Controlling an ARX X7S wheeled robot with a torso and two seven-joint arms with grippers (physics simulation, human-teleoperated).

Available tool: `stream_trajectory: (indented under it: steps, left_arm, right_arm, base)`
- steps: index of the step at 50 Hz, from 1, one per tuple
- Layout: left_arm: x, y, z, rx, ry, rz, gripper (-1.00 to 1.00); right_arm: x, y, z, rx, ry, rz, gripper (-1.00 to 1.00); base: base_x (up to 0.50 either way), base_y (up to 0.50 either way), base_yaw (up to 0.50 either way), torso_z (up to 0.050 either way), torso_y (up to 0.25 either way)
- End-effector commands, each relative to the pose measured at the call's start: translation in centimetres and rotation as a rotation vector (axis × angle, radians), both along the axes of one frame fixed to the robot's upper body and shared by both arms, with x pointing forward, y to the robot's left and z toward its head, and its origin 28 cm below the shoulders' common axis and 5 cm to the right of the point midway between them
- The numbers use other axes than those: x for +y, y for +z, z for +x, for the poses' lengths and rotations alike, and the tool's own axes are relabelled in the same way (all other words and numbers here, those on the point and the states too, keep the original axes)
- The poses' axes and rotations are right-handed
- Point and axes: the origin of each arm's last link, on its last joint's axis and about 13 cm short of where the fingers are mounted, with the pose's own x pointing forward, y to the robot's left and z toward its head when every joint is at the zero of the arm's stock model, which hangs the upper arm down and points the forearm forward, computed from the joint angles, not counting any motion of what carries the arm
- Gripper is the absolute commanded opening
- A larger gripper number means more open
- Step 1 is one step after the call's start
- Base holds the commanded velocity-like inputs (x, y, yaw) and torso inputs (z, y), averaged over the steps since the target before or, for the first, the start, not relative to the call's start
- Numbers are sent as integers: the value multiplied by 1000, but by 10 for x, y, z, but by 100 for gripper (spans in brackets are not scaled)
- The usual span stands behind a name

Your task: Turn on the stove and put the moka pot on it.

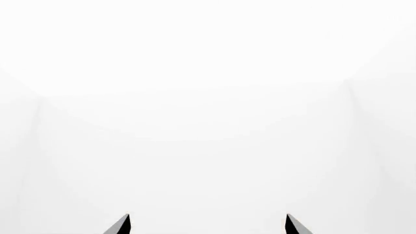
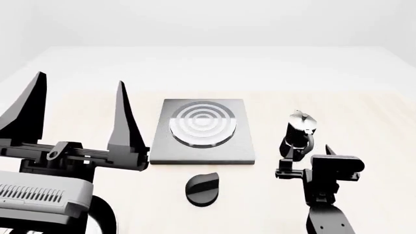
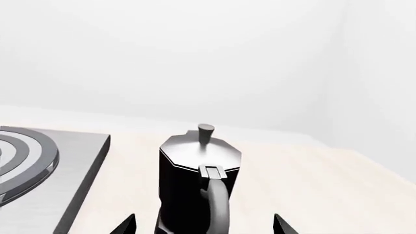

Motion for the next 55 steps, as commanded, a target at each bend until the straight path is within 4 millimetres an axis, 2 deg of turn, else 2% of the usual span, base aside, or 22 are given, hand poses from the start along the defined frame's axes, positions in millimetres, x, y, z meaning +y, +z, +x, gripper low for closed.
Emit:
stream_trajectory:
  steps: [1, 13, 14, 16, 18, 20, 23, 25, 26, 27, 34, 35, 36, 38, 55]
  left_arm:
    - [0, -2, 0, 3, -1, -3, 100]
    - [-1, -1, 0, 6, -3, -1, 100]
    - [-1, -2, 0, 7, -2, -1, 100]
    - [0, -3, 0, 9, -1, -4, 100]
    - [0, -4, 1, 11, -2, -5, 100]
    - [-1, -2, 0, 7, -5, -4, 100]
    - [-1, 1, 0, 4, -5, -4, 100]
    - [-1, 1, 0, 3, -6, 0, 100]
    - [-1, 0, 0, 4, -6, 0, 100]
    - [-1, 0, 0, 4, -6, -1, 100]
    - [0, 1, -1, 4, -3, 1, 100]
    - [0, 0, -1, 5, -3, 0, 100]
    - [0, 0, -1, 5, -4, 1, 100]
    - [-1, -2, 0, 8, -4, -1, 100]
    - [-3, -6, 2, 24, -13, -3, 100]
  right_arm:
    - [-2, 0, 4, 20, -20, -16, 100]
    - [-6, -6, 6, 37, -35, -26, 100]
    - [-6, -16, 5, 39, -36, -29, 100]
    - [-7, -8, 8, 42, -39, -28, 100]
    - [-7, -16, 7, 45, -41, -29, 100]
    - [-7, -8, 8, 47, -42, -31, 100]
    - [-8, -8, 8, 49, -46, -30, 100]
    - [-8, -20, 8, 51, -48, -28, 100]
    - [-8, -11, 10, 55, -49, -30, 100]
    - [-8, -10, 9, 55, -50, -30, 100]
    - [-10, -9, 14, 57, -56, -34, 100]
    - [-9, -17, 14, 56, -56, -34, 100]
    - [-10, -17, 16, 57, -53, -40, 100]
    - [-10, -10, 18, 60, -53, -39, 100]
    - [-6, 1, 31, 58, -43, -8, 100]
  base:
    - [0, 0, 0, 0, 0]
    - [0, 0, 0, 0, 0]
    - [0, 0, 0, 0, 0]
    - [0, 0, 0, 0, 0]
    - [0, 0, 0, 0, 0]
    - [0, 0, 0, 0, 0]
    - [0, 0, 0, 0, 0]
    - [0, 0, 0, 0, 0]
    - [0, 0, 0, 0, 0]
    - [0, 0, 0, 0, 0]
    - [0, 0, 0, 0, 0]
    - [0, 0, 0, 0, 0]
    - [0, 0, 0, 0, 0]
    - [0, 0, 0, 0, 0]
    - [0, 0, 0, 0, 0]
